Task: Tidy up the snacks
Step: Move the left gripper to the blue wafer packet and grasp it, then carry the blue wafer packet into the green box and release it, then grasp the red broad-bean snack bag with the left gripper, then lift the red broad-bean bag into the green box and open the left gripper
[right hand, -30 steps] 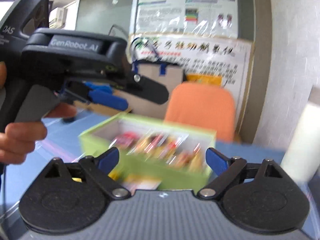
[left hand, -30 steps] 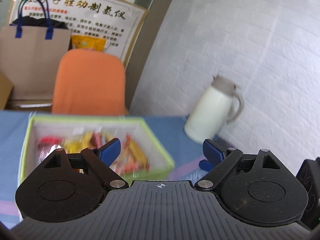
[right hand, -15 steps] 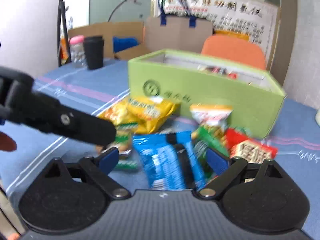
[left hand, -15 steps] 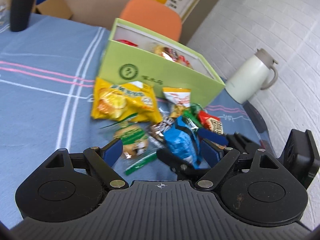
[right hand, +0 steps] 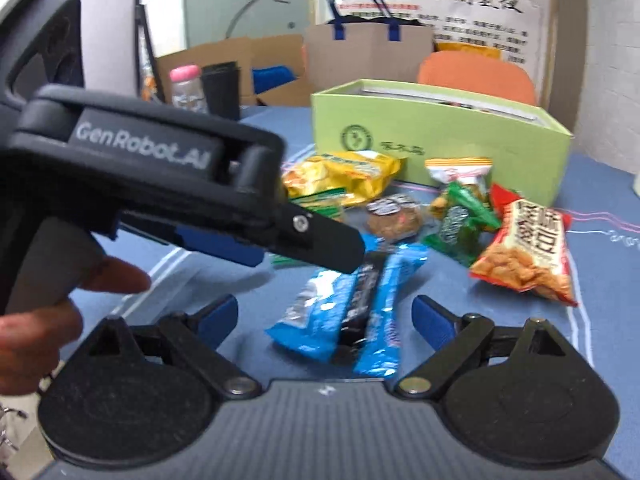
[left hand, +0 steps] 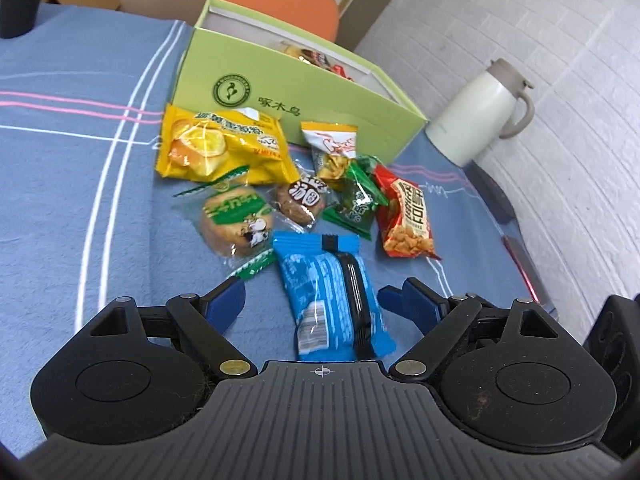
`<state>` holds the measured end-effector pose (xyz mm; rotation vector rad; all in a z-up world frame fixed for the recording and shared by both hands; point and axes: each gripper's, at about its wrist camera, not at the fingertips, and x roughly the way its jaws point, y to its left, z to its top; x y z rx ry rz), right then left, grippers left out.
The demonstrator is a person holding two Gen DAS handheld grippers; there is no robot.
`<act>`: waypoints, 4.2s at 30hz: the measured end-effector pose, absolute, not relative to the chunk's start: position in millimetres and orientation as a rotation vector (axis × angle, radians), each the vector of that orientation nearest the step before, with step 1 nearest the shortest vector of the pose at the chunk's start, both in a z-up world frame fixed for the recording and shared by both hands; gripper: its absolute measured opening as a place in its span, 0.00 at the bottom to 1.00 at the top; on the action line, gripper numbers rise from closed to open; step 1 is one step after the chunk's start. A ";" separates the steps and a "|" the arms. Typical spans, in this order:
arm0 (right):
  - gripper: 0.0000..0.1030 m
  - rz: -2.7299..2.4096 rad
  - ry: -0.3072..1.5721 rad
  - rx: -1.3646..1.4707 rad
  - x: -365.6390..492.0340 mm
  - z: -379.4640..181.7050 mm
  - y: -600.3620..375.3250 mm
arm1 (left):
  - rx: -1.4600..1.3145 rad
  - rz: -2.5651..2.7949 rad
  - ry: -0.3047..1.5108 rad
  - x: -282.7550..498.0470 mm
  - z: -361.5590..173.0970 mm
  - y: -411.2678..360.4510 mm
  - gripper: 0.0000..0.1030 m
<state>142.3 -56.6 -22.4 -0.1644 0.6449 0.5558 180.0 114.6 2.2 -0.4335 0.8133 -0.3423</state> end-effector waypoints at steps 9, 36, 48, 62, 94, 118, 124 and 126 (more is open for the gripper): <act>0.91 0.516 0.656 -0.185 145.1 -35.4 -43.3 | -0.394 -0.350 0.861 192.3 -11.0 95.9 0.74; 0.68 0.556 0.585 -0.189 148.0 -12.1 -80.0 | -0.401 -0.414 0.855 193.5 -2.3 90.4 0.20; 0.76 0.568 0.365 -0.318 285.2 72.3 -59.5 | -0.354 -0.391 0.633 315.5 103.8 98.7 0.23; 0.85 0.688 0.523 -0.254 433.2 32.2 -13.4 | -0.404 -0.211 0.733 439.1 48.2 148.7 0.44; 0.91 0.527 0.625 -0.130 243.8 -20.8 -156.8 | -0.249 -0.474 0.848 286.8 12.1 7.5 0.56; 0.90 0.562 0.636 -0.178 155.5 -35.0 -97.4 | -0.328 -0.401 0.891 188.4 -9.0 61.9 0.66; 0.73 0.590 0.609 -0.183 143.5 -25.3 -108.2 | -0.339 -0.446 0.879 187.3 -5.4 65.9 0.19; 0.73 0.585 0.576 -0.187 150.6 -14.0 -110.4 | -0.356 -0.454 0.855 191.5 5.1 67.4 0.18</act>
